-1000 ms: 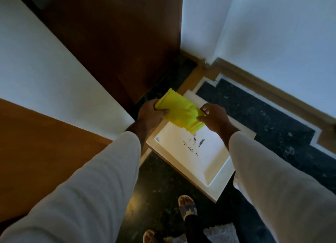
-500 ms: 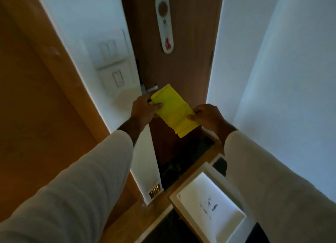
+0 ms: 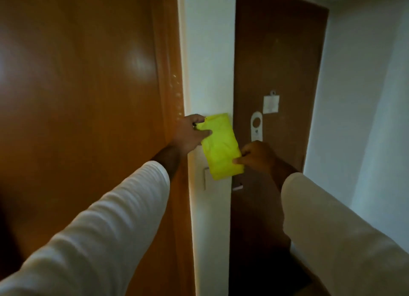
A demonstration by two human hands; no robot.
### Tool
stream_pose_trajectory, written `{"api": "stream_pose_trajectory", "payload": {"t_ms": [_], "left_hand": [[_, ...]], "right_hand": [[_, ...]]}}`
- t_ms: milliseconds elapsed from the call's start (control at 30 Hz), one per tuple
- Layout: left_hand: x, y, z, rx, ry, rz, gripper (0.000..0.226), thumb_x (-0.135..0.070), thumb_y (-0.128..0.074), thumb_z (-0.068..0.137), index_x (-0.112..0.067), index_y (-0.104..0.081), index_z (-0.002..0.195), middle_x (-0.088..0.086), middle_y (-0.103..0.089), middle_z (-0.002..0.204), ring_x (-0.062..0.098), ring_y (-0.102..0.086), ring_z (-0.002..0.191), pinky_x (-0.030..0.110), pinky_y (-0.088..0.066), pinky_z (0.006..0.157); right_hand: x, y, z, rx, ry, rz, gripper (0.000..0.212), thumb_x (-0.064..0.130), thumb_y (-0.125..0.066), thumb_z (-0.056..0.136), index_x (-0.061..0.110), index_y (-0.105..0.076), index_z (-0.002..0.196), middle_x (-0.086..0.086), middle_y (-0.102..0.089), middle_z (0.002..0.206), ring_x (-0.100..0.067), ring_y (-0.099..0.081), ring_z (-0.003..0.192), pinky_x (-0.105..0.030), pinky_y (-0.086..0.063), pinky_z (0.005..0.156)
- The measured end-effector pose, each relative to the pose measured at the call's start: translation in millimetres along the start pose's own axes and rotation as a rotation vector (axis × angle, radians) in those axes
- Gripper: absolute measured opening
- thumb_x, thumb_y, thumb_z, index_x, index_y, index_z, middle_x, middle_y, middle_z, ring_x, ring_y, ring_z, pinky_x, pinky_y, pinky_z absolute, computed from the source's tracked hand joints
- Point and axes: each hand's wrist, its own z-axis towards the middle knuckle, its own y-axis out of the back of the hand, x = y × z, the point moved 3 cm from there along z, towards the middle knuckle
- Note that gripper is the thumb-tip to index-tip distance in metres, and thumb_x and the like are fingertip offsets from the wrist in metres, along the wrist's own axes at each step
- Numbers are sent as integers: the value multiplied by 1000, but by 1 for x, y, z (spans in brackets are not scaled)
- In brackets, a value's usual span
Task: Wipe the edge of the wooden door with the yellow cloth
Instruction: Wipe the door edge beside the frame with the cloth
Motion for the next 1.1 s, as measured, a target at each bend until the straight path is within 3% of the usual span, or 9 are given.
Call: {"api": "stream_pose_trajectory", "payload": {"t_ms": [67,133,200,333,400,533,700,967,1100], "left_hand": [[-21,36,12,-68,-37,54,51,-5,-83,83,-4,-64,130,16,-67,109,27,-67,79,25,-63,57],[-39,72,28,-129,-63,97,50,-8,-87,80,-10,-66,126,15,-69,107,32,-71,88,43,-68,73],[-55,100,43,-152,-77,111,49,-5,-85,80,-8,-66,126,14,-68,106,34,-71,95,60,-63,84],[-86,141,74,-243,-155,239,55,-12,-88,79,-8,-68,130,12,-70,110,36,-74,95,57,-65,79],[-97,150,91,-280,-197,312,56,-13,-86,81,-9,-67,133,12,-69,114,30,-71,96,49,-65,82],[-111,156,124,-334,-250,439,51,-17,-83,83,-10,-69,132,16,-72,125,27,-69,105,29,-50,80],[-111,156,144,-364,-264,525,50,-16,-83,82,-11,-70,130,16,-72,120,31,-69,104,37,-58,84],[-89,154,164,-395,-199,497,45,-18,-85,80,-17,-72,123,15,-73,112,37,-76,81,51,-67,73],[-87,155,167,-407,-223,536,46,-18,-85,78,-16,-72,123,15,-72,116,36,-75,88,51,-66,76]], "right_hand": [[35,4,14,-12,74,63,28,19,-84,80,-4,-71,69,-9,-60,57,-3,-58,48,-13,-37,48],[65,6,31,-55,139,131,21,12,-85,78,3,-68,70,-8,-63,58,-8,-64,52,-18,-46,53],[89,5,47,-120,160,244,25,9,-87,74,15,-63,73,-9,-67,66,-26,-69,64,-26,-51,58],[130,8,77,-325,252,263,31,15,-88,69,19,-57,74,5,-61,55,-19,-67,59,-29,-52,62],[150,9,91,-363,324,211,23,16,-84,74,15,-62,79,-1,-63,61,-25,-68,68,-32,-52,67],[179,7,111,-395,389,16,19,22,-74,86,25,-65,103,-12,-69,84,-32,-69,81,-33,-53,72],[192,8,127,-394,388,-149,34,14,-60,96,22,-62,129,-15,-71,109,-33,-71,98,-34,-55,82],[191,-1,145,-428,401,-515,29,16,-55,97,16,-60,126,-15,-70,105,-38,-71,94,-38,-56,74],[193,-10,147,-419,370,-595,23,14,-53,98,15,-63,118,-12,-72,107,-36,-72,97,-38,-56,77]]}}
